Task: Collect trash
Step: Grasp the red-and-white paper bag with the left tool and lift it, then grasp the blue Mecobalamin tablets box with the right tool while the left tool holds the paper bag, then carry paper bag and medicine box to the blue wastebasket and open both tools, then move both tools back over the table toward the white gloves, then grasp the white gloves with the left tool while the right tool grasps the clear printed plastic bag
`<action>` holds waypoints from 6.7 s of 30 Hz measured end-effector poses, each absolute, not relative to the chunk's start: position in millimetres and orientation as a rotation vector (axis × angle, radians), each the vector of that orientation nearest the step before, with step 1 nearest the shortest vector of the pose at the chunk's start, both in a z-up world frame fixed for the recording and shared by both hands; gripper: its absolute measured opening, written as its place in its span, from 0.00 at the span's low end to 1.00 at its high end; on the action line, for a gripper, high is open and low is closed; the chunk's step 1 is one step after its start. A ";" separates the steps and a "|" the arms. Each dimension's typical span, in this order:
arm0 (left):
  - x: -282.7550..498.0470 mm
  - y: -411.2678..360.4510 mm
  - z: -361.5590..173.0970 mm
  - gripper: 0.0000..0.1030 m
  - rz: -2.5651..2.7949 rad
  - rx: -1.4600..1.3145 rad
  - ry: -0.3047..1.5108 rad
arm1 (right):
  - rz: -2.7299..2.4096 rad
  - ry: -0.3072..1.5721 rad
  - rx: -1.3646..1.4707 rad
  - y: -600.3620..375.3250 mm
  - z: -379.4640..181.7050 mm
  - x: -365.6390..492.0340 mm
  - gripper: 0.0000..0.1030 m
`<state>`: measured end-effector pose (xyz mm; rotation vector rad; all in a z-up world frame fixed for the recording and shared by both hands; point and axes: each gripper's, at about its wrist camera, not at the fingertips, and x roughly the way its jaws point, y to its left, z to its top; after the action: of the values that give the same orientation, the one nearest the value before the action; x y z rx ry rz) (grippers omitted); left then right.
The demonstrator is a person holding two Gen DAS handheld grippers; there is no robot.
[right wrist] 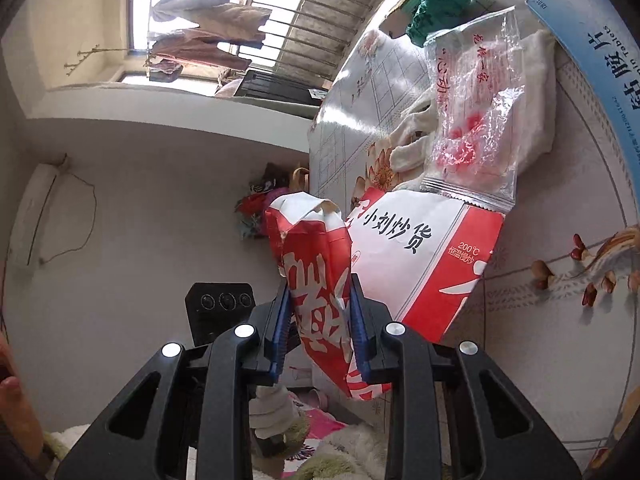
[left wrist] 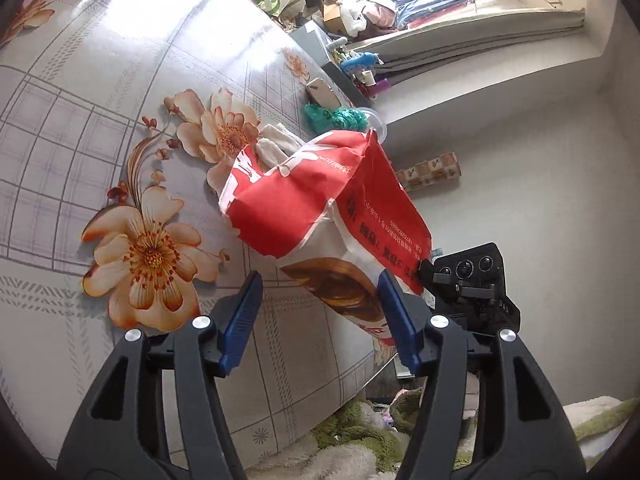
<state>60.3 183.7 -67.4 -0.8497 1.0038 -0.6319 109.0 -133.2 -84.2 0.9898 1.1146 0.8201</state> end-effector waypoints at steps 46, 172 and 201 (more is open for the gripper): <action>60.0 102.4 -27.2 0.15 -0.701 -0.447 0.866 | 0.010 1.106 0.108 -200.2 -81.8 163.5 0.77; 106.3 143.3 24.2 0.91 -0.313 -0.300 0.672 | 0.152 0.777 0.409 -234.0 -23.7 77.1 0.89; 202.2 84.0 -68.0 0.29 -0.411 -0.150 0.928 | 0.188 1.028 0.453 -189.5 -78.9 234.4 0.47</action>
<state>202.2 84.0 -68.0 -0.1495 0.9283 -0.4112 234.4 -189.5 -78.9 0.4525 1.0277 0.1882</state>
